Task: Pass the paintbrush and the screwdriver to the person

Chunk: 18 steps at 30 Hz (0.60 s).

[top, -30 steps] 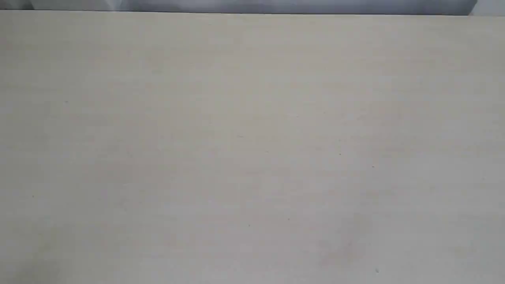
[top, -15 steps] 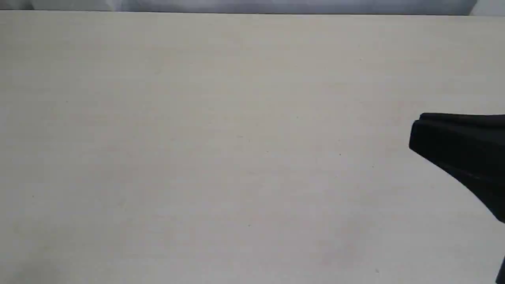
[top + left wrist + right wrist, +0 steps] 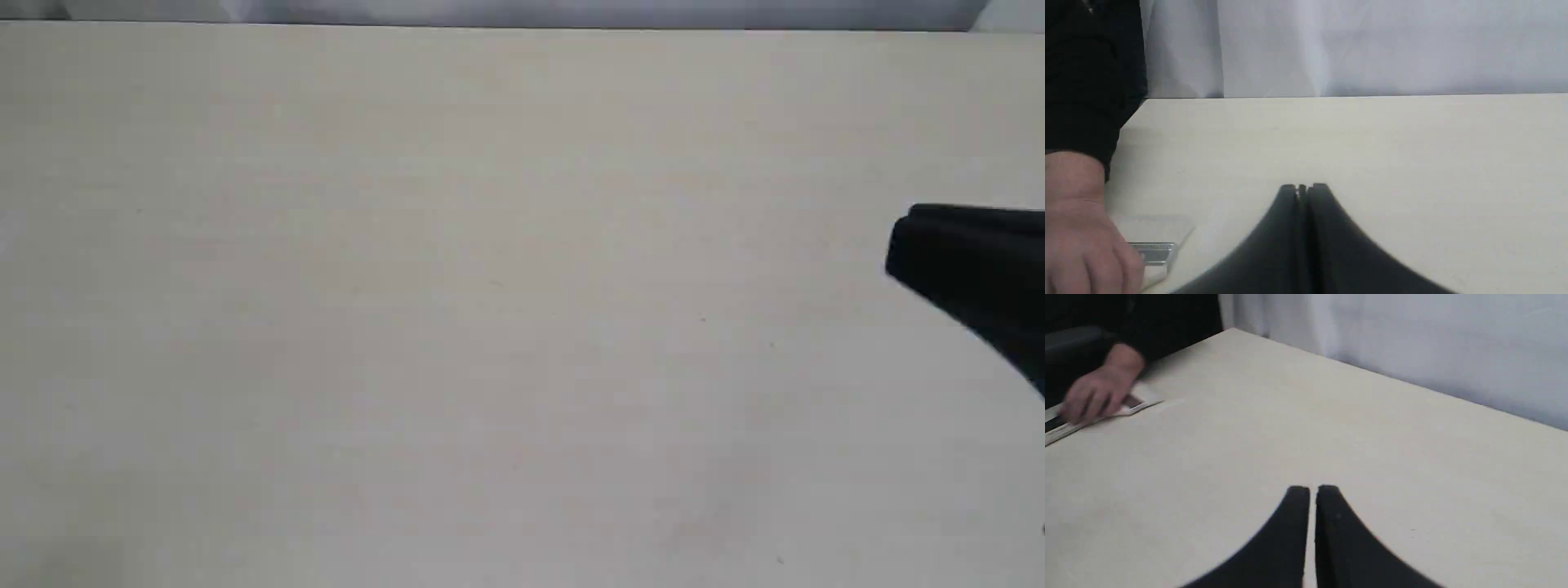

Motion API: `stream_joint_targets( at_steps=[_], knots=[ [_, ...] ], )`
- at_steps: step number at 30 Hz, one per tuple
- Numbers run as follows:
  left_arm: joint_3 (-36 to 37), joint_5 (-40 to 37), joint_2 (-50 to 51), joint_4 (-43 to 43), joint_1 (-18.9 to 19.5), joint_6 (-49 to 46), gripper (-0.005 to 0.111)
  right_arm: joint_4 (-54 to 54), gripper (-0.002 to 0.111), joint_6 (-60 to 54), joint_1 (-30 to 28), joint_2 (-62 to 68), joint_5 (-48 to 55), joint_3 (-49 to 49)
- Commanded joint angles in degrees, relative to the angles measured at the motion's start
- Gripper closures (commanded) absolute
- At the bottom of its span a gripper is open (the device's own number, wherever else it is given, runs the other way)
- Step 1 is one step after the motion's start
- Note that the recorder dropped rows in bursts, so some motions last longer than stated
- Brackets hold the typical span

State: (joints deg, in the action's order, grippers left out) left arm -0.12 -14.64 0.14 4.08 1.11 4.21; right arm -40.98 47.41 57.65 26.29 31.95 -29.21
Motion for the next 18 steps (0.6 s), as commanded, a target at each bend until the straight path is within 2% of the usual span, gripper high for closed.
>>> stream_joint_targets(
  at_steps=[1,7,10,15,18],
  knots=[
    [0.1,0.3,-0.1,-0.1,-0.5,0.1,0.107,-0.6,0.104,-1.2,-10.8,-2.1,-3.9,2.2],
    [0.1,0.3,-0.1,-0.1,-0.5,0.1,0.107,-0.6,0.104,-4.7,-31.2,-8.0,-20.7,9.6],
    [0.1,0.3,-0.1,-0.1,-0.5,0.1,0.107,-0.1,0.104,-4.7,-39.2,-11.1,-22.4,11.9],
    [0.1,0.2,-0.1,-0.2,-0.5,0.1,0.107,-0.1,0.104,-4.6,-49.8,-13.9,-22.9,14.4],
    [0.1,0.3,-0.1,-0.2,-0.5,0.1,0.107,0.1,0.104,-4.5,-54.0,-15.2,-23.7,15.0]
  ],
)
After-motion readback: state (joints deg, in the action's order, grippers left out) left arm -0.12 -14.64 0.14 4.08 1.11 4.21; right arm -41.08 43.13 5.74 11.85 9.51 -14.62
